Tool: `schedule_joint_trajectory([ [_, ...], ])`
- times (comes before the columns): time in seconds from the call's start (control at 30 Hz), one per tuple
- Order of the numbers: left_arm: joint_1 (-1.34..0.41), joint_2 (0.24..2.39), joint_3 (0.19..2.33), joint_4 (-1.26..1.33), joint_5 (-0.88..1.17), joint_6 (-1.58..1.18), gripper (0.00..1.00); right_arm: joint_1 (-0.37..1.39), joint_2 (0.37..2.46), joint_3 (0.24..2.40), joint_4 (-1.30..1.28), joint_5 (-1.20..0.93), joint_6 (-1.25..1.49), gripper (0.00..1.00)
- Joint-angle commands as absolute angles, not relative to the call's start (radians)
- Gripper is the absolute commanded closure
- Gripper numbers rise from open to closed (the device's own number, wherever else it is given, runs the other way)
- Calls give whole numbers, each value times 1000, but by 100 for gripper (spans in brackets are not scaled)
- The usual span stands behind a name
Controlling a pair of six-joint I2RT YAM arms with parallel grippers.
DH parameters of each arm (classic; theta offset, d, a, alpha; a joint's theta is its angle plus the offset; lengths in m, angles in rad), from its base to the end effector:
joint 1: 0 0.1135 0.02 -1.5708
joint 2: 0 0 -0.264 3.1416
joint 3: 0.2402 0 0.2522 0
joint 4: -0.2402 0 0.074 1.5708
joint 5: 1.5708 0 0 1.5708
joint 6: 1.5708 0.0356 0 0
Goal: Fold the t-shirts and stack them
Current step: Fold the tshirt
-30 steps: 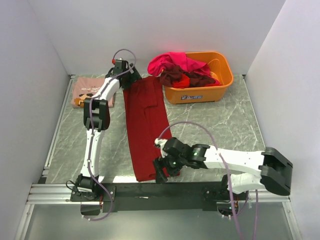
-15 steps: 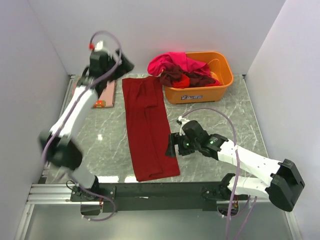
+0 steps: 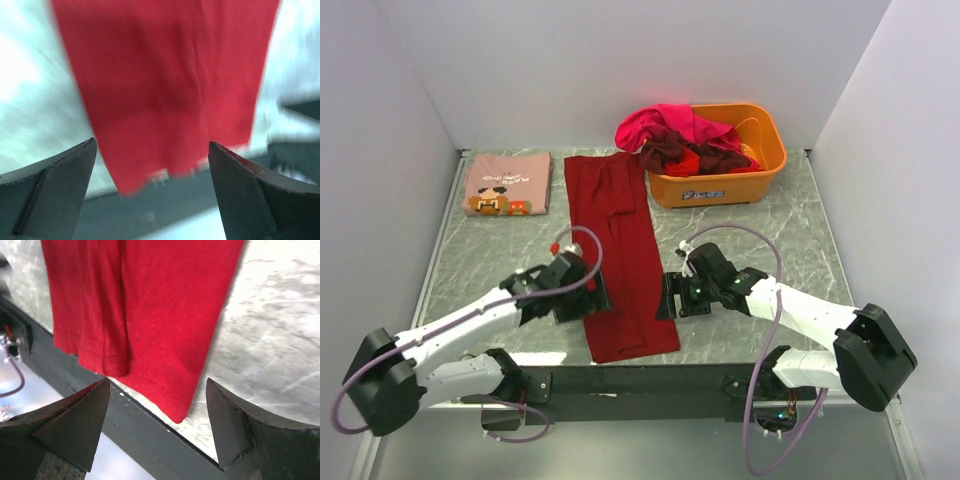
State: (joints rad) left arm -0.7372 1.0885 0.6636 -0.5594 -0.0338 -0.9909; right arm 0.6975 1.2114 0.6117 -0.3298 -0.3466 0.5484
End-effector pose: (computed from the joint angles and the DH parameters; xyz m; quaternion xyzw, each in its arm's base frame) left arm 0.1534 -0.1377 0.2098 -0.1259 0.9489 -0.2093 0.2000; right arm 0.1666 0.1554 0.1858 -0.1238 0.9282 0.3140 0.1567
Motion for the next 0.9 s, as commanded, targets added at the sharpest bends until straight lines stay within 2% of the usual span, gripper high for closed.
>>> schedule_joint_trajectory([
  [0.0, -839, 1045, 620, -587, 67, -1130, 1, 693, 1227, 592, -284, -416, 538, 17],
  [0.17, -934, 1087, 566, -627, 95, -1187, 5, 693, 1227, 546, -302, -440, 557, 18],
  [0.47, -966, 1189, 561, -609, 63, -1157, 26, 695, 1232, 485, -302, -463, 583, 24],
  [0.63, -976, 1247, 554, -623, 32, -1167, 46, 696, 1241, 468, -290, -460, 609, 29],
  [0.77, -976, 1273, 563, -618, 3, -1157, 54, 706, 1242, 437, -256, -479, 638, 33],
  [0.87, -976, 1298, 565, -575, 17, -1143, 72, 709, 1261, 442, -253, -488, 647, 39],
])
